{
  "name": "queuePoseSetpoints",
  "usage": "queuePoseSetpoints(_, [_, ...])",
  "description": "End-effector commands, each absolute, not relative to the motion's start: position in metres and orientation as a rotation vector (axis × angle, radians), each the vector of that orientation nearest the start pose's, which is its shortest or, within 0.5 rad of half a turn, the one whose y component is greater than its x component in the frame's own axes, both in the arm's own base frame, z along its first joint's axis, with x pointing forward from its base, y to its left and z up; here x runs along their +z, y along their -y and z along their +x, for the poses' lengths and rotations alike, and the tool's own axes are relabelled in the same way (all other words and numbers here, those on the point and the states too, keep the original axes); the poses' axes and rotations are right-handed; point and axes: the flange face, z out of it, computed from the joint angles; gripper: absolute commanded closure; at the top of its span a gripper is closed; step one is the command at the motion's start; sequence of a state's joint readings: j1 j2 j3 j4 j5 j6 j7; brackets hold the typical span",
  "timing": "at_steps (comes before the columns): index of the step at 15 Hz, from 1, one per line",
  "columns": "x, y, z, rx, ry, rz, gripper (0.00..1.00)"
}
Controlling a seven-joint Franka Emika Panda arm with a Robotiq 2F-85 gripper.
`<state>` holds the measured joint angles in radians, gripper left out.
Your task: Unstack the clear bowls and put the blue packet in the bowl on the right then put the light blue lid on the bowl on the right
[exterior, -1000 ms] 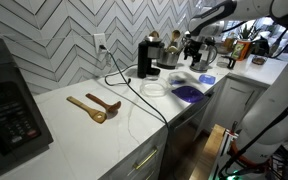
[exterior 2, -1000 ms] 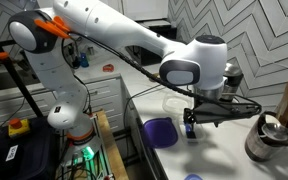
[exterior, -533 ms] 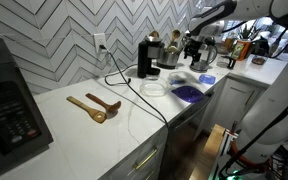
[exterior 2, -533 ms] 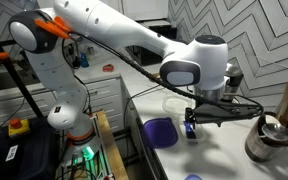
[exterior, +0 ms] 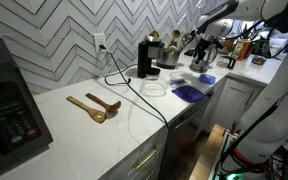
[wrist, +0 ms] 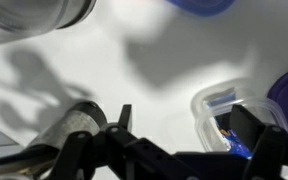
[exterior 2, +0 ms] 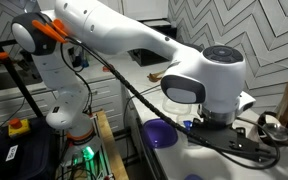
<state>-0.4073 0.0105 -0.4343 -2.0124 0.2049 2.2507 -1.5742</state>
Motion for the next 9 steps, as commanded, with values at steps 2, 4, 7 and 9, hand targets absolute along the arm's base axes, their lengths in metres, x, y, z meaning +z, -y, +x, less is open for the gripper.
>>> queuePoseSetpoints(2, [0.455, 0.467, 0.359, -0.401, 0.592, -3.17, 0.0])
queuePoseSetpoints(4, [0.447, 0.477, 0.347, -0.388, 0.419, -3.18, 0.0])
queuePoseSetpoints(7, [0.436, 0.486, 0.335, -0.361, 0.167, -3.172, 0.0])
queuePoseSetpoints(9, [0.431, 0.49, 0.323, -0.356, 0.005, -3.151, 0.0])
